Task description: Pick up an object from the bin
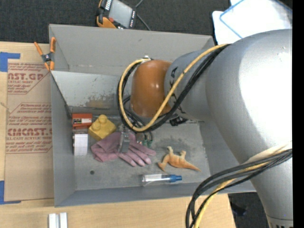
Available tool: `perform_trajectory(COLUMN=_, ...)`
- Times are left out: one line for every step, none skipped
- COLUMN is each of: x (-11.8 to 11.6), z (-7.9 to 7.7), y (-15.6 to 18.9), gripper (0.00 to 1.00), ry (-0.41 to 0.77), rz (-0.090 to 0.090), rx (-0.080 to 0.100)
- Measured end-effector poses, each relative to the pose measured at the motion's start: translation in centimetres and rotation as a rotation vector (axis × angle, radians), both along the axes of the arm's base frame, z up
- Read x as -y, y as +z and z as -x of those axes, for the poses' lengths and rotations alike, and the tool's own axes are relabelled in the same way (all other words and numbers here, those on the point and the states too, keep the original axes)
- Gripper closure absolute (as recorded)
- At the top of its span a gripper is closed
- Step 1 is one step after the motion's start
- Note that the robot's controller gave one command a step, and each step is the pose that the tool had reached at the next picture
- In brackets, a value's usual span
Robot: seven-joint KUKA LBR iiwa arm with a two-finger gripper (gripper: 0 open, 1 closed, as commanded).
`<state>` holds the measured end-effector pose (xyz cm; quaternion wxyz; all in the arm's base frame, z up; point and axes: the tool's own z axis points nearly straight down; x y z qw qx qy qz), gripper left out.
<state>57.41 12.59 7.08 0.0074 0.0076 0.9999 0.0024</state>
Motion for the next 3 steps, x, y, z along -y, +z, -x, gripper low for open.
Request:
perform_trajectory(x=0.0, z=0.0, y=0.0, gripper=1.00, ry=0.000, rz=0.000, rx=0.000)
perform_trajectory(x=0.0, z=0.0, y=0.0, gripper=1.00, ry=0.000, rz=0.000, rx=0.000)
perform_trajectory(x=2.3, z=0.0, y=1.5, gripper=1.00, ry=0.081, rz=0.000, rx=0.003)
